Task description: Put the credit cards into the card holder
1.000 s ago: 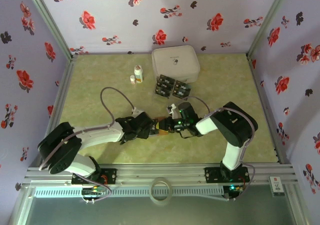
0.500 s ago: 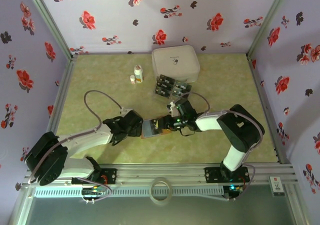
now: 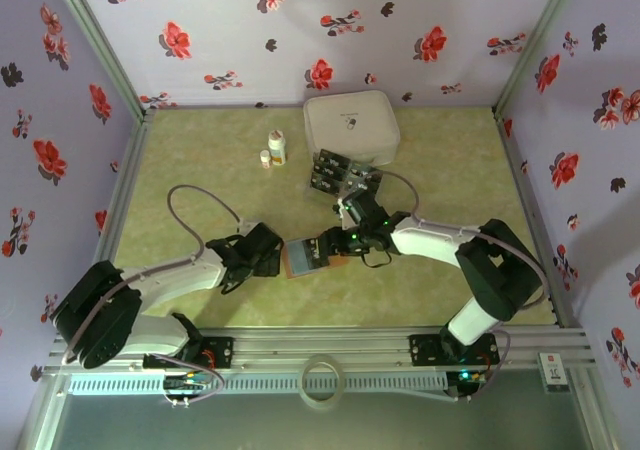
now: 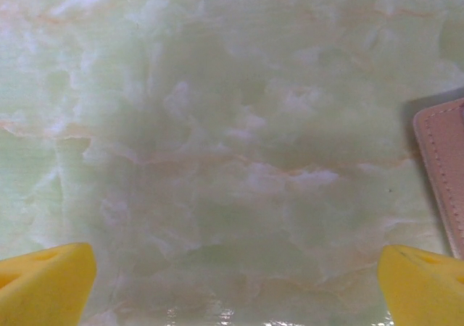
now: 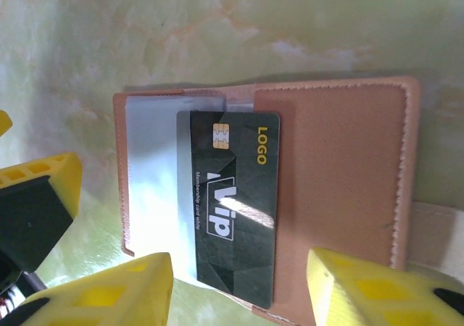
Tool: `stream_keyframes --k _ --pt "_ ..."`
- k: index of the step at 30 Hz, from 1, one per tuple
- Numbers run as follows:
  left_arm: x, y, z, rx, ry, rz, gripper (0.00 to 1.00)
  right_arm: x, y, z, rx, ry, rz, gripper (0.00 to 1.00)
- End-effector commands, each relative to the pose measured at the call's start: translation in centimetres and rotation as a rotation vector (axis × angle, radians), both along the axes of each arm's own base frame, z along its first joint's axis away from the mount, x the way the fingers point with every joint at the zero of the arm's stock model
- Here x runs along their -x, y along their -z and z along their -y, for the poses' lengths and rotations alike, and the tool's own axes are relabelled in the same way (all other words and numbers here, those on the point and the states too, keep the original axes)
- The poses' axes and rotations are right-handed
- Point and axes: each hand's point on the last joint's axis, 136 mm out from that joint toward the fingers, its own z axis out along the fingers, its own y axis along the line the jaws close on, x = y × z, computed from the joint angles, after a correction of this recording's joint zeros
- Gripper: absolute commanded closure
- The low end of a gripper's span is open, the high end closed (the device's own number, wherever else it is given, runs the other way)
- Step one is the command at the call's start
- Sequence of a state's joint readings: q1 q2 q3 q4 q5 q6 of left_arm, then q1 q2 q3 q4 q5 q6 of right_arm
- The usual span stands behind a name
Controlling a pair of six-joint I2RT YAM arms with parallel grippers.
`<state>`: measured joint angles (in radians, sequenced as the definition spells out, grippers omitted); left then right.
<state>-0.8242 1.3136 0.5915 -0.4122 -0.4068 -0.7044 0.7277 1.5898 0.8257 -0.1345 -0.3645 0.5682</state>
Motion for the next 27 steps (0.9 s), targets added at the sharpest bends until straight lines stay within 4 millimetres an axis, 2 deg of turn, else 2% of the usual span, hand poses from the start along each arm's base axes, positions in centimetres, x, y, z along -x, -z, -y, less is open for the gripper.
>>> stream_keyframes --k 1,3,5,9,15,27 --pt "-0.6 -0.2 0.5 0.003 -0.001 -0.001 0.0 -0.6 -0.1 1.9 0.145 0.003 0.051 0.6" --pt "-0.8 -0.2 0.7 0.0 0.002 -0.002 0.0 -0.9 0.1 2.4 0.197 -0.002 0.061 0.74" --pt "-0.9 -0.2 0.8 -0.005 0.007 -0.005 0.0 -1.0 0.3 2.4 0.228 -0.012 0.065 0.84" --pt "-1.2 -0.1 1.1 -0.017 0.017 -0.011 0.0 -1.3 0.8 2.0 0.254 -0.034 0.068 0.94" --pt "-1.6 0.1 1.5 -0.039 0.025 -0.022 0.0 -1.6 1.4 0.9 0.253 -0.053 0.06 1.0" --pt "-1.7 0.9 1.3 -0.082 0.029 -0.047 0.0 -1.7 2.6 -0.4 0.258 -0.075 0.037 1.0"
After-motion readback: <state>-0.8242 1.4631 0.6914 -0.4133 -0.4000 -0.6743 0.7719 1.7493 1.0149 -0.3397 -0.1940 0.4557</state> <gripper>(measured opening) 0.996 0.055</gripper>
